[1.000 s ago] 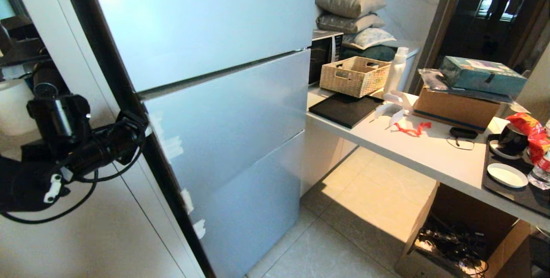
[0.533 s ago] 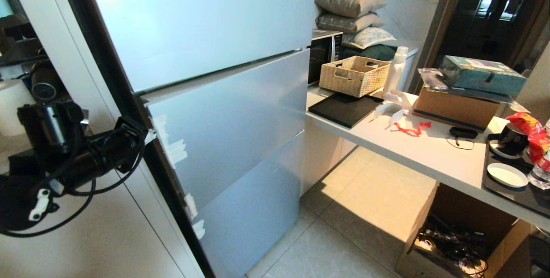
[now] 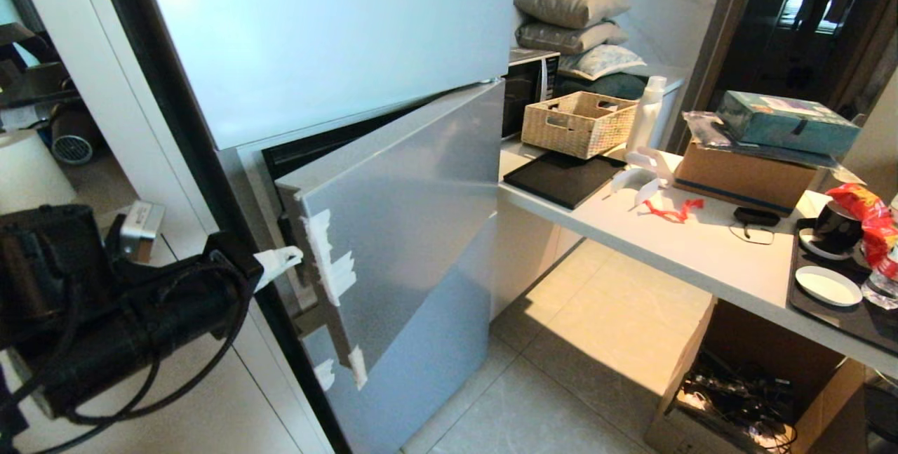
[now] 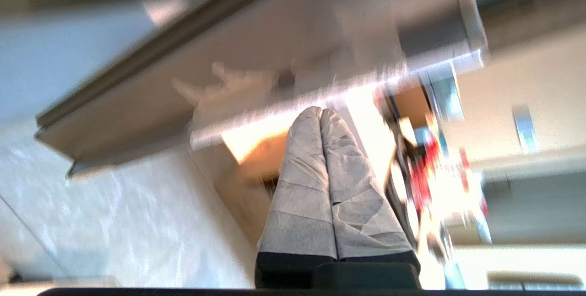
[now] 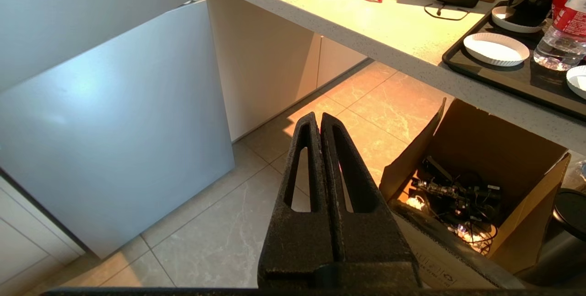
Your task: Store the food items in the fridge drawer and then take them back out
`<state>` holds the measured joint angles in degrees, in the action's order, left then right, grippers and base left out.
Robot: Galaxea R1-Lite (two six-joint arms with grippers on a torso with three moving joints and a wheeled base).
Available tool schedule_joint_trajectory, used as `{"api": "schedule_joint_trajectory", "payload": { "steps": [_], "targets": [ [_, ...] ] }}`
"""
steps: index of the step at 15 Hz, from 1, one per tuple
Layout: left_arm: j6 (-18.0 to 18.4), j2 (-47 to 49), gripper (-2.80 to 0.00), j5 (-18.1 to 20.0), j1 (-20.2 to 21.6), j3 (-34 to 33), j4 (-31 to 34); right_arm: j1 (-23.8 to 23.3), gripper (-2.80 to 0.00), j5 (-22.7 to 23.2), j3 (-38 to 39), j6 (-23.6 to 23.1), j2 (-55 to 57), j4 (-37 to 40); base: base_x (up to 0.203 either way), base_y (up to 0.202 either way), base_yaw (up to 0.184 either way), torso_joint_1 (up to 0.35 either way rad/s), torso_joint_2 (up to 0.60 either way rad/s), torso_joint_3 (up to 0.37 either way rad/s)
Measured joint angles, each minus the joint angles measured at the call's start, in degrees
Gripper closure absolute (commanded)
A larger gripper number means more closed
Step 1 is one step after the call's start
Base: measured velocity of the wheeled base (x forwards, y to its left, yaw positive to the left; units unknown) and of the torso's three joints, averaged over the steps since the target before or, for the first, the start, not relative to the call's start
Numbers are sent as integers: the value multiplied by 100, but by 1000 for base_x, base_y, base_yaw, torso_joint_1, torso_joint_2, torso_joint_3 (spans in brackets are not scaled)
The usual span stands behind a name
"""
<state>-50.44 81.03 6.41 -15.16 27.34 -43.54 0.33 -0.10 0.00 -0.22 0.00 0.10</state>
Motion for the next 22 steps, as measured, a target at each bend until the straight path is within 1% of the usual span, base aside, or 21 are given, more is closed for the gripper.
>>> {"api": "schedule_joint_trajectory", "payload": {
  "steps": [2, 4, 6, 8, 9, 10, 12, 14, 15, 16, 17, 19, 20, 21, 22],
  "targets": [
    [15, -342, 0, -16, -280, -311, 23, 0, 0, 2, 0, -2, 0, 0, 0, 0, 0, 0, 0, 0],
    [112, -570, 0, -77, -366, -445, 44, 0, 0, 0, 0, 0, 0, -2, 0, 0, 0, 0, 0, 0],
    [455, -688, 0, -140, -388, -433, 46, 0, 0, 0, 0, -2, 0, 0, 0, 0, 0, 0, 0, 0],
    [971, -800, 0, -315, -393, -431, 53, 0, 0, 0, 0, -2, 0, 0, 0, 0, 0, 0, 0, 0],
    [1257, -904, 0, -455, -393, -480, 125, 0, 0, 2, 0, -2, 0, 0, 0, 0, 0, 0, 0, 0],
    [1691, -1100, 0, -631, -393, -521, 218, 0, 0, 2, 0, 0, 0, 0, 0, 0, 0, 0, 0, 0],
    [2734, -1763, 0, -921, -386, -572, 534, 0, 0, 0, 0, -4, 0, -2, 0, 0, 0, 0, 0, 0],
    [3693, -2735, 0, -1066, -380, -585, 1083, 0, 0, 0, 0, 0, 0, 1, 0, 0, 0, 0, 0, 0],
    [4085, -3272, 0, -1136, -363, -585, 1449, 0, 0, 2, 0, 0, 0, 0, 0, 0, 0, 0, 0, 0],
    [4434, -3853, 0, -1214, -272, -585, 1885, 0, 0, 0, 0, -1, 0, -2, 0, 0, 0, 0, 0, 0],
    [4712, -4416, 0, -1289, -30, -594, 2347, 0, 0, 0, 0, -2, 0, 0, 0, 0, 0, 0, 0, 0],
    [5070, -5406, 0, -1384, 847, -730, 3166, 0, 0, 0, 0, -6, 0, -3, 0, 0, 0, 0, 0, 0],
    [5216, -5849, 0, -1418, 1274, -915, 3564, 0, 0, 0, 0, 1, 0, -2, 0, 0, 0, 0, 0, 0],
    [5329, -6158, 0, -1379, 1509, -1221, 3876, 0, 0, 0, 0, 0, 0, -2, 0, 0, 0, 0, 0, 0],
    [5464, -6355, 0, -1219, 1609, -1552, 4053, 0, 0, 0, 0, 0, 0, -2, 0, 0, 0, 0, 0, 0]
  ]
}}
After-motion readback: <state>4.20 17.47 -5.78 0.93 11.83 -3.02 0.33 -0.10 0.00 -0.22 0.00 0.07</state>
